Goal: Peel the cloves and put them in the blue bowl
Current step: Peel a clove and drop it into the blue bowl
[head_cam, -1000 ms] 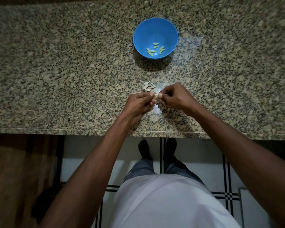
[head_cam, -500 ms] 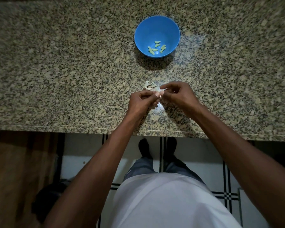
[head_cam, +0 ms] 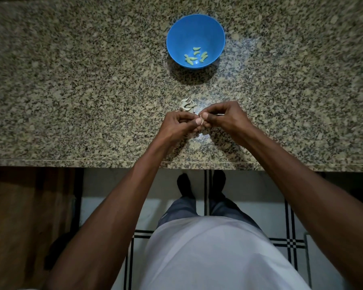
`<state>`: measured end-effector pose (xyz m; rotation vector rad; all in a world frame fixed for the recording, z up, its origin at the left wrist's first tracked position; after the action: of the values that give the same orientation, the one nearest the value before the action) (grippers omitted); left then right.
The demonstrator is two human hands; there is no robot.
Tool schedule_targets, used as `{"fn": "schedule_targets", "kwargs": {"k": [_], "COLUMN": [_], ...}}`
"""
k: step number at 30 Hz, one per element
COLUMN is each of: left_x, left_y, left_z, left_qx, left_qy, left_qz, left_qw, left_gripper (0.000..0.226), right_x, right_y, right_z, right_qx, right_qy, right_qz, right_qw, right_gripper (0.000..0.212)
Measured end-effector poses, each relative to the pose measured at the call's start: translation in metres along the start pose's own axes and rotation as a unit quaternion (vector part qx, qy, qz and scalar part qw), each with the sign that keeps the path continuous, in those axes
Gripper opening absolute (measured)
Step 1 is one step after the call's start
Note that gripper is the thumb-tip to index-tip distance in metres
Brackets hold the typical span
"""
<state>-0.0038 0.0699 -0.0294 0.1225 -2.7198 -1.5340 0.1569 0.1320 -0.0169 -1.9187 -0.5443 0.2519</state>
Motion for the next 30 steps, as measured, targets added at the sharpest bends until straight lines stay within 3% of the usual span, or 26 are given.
{"fn": "schedule_targets", "kwargs": {"k": [8, 15, 23, 27, 30], "left_x": [0.007, 0.005, 0.001, 0.005, 0.007], "left_y": [-0.011, 0.002, 0.003, 0.012, 0.014], "left_z": [0.004, 0.004, 0.000, -0.002, -0.002], "left_qx": [0.026, -0.010, -0.008, -0.058, -0.076], "left_qy": [0.002, 0.080, 0.078, 0.114, 0.170], "left_qz": [-0.022, 0.006, -0.078, 0.033, 0.157], "left_qw": [0.999, 0.997, 0.994, 0.991, 0.970], "left_gripper": [0.027, 0.019, 0.028, 0.023, 0.018], "right_x": [-0.015, -0.026, -0.016, -0.013, -0.010], "right_y": [0.009, 0.021, 0.010, 0.013, 0.008], "right_z": [0.002, 0.006, 0.004, 0.002, 0.000], "right_qx": [-0.083, -0.175, -0.139, -0.112, -0.050], "right_qy": [0.011, 0.044, 0.077, 0.082, 0.067], "right_qz": [0.099, 0.249, 0.237, 0.191, 0.069], "right_qw": [0.992, 0.952, 0.958, 0.972, 0.994], "right_gripper": [0.005, 0.010, 0.012, 0.008, 0.012]}}
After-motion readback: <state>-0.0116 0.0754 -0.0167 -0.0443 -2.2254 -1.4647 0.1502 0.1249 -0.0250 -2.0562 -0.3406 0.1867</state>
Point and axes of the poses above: each hand's wrist, its own z-axis towards the middle knuckle, its own x-axis out of the back of the hand, y = z × x, the point moved 7 cm from there along z, towards the middle knuckle
